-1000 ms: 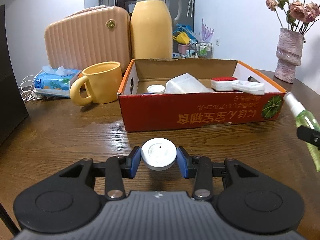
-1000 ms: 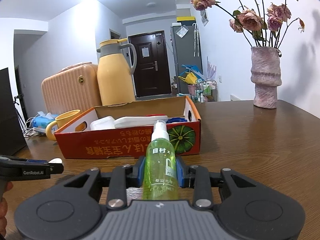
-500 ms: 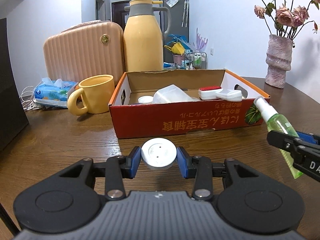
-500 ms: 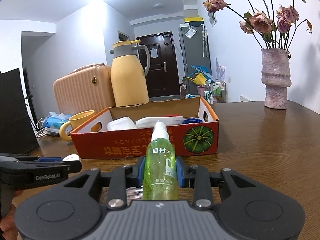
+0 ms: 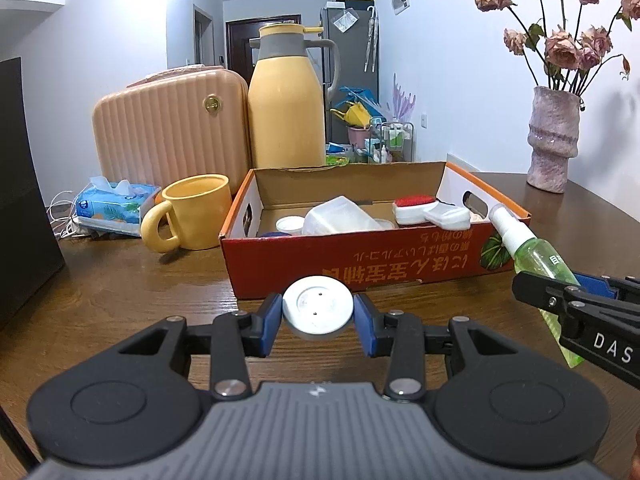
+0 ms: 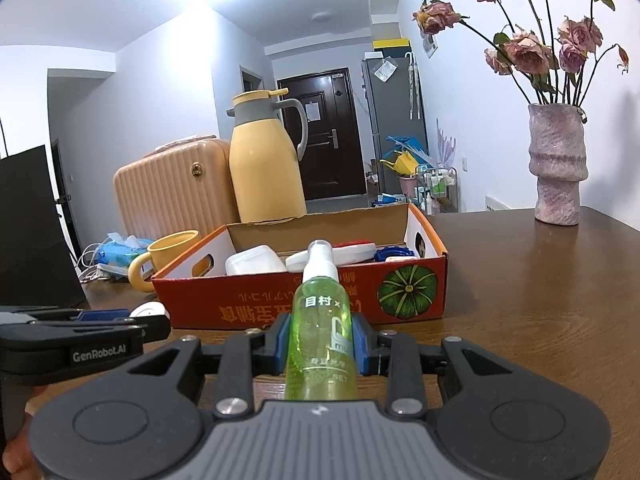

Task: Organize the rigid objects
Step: 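Carry the green spray bottle and white cap over the cardboard box with both tools, then open both tools to drop the bottle and cap into the box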

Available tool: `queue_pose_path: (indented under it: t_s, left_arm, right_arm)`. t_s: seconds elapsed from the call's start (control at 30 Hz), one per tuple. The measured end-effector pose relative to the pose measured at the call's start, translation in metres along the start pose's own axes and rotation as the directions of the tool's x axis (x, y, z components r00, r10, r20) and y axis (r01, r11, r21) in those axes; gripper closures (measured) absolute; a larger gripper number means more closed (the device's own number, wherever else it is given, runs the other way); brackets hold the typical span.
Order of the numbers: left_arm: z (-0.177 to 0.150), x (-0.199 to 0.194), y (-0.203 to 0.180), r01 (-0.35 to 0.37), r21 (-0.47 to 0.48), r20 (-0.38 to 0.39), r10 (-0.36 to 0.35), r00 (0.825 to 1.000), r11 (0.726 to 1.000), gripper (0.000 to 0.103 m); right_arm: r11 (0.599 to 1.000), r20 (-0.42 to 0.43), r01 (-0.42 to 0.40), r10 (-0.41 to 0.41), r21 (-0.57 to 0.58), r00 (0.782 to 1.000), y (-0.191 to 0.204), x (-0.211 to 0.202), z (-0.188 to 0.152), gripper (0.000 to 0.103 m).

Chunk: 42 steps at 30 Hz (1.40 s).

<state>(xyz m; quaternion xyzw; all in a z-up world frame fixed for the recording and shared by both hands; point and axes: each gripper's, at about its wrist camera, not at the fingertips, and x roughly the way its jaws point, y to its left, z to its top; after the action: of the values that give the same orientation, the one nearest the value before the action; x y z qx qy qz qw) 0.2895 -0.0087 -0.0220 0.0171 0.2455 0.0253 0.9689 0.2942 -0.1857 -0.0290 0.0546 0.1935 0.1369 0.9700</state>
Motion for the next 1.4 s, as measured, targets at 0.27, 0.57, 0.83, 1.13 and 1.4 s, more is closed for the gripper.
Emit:
queue_pose_path:
  t_s: [0.27,0.57,0.83,1.13,1.4]
  left_arm:
    - [0.009,-0.003,-0.001,0.002,-0.009,0.025,-0.002,1.0,1.0,0.063]
    - [0.027,-0.001,-0.002,0.002,-0.018,0.06,-0.001,0.998,1.0,0.063]
    - [0.043,0.01,0.0,-0.001,-0.024,0.078,0.002,0.997,1.0,0.063]
    - [0.062,0.029,0.002,-0.002,-0.051,0.093,0.007,0.996,0.999,0.063]
    - [0.077,0.06,0.003,-0.007,-0.072,0.086,0.014,0.996,0.997,0.063]
  right_arm:
    - [1.0,0.021,0.0,0.0,-0.004,1.0,0.001,0.001,0.01,0.073]
    - [1.0,0.043,0.002,-0.001,-0.015,0.999,0.003,0.01,0.024,0.073]
    - [1.0,0.069,0.002,0.0,-0.027,0.998,0.005,0.022,0.04,0.073]
    - [1.0,0.087,0.005,-0.003,-0.028,0.996,0.002,0.047,0.059,0.073]
    - [1.0,0.082,0.013,-0.013,-0.005,0.997,-0.006,0.08,0.072,0.073]
